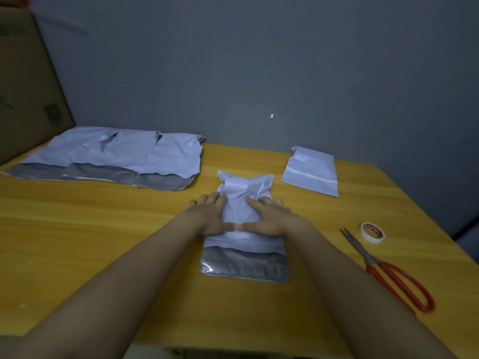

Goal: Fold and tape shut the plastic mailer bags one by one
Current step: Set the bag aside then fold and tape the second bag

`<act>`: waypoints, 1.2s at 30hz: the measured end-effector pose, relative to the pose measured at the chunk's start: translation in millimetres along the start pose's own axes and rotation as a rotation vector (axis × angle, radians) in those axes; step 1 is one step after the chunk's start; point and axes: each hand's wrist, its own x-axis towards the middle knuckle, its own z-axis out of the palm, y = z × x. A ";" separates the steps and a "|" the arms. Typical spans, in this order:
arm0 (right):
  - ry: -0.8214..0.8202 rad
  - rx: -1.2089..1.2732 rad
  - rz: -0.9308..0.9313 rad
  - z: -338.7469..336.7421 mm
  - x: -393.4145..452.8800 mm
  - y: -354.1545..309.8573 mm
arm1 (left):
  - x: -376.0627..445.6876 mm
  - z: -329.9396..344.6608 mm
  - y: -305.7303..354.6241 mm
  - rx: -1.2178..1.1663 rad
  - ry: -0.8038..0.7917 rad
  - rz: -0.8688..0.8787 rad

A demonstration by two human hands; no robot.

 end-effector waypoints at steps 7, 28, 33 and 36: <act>0.132 0.110 -0.224 30.7 -51.4 12.5 | -42.1 22.6 -7.1 -0.003 0.111 0.285; 0.125 0.039 -0.057 63.3 -111.2 20.7 | -94.2 44.1 -8.2 -0.024 -0.046 0.194; 0.366 0.205 -0.233 62.8 -126.0 14.8 | -105.7 47.3 -10.6 -0.070 0.132 0.287; 0.412 0.221 -0.352 64.6 -134.5 5.1 | -113.8 48.3 -6.0 -0.122 0.240 0.365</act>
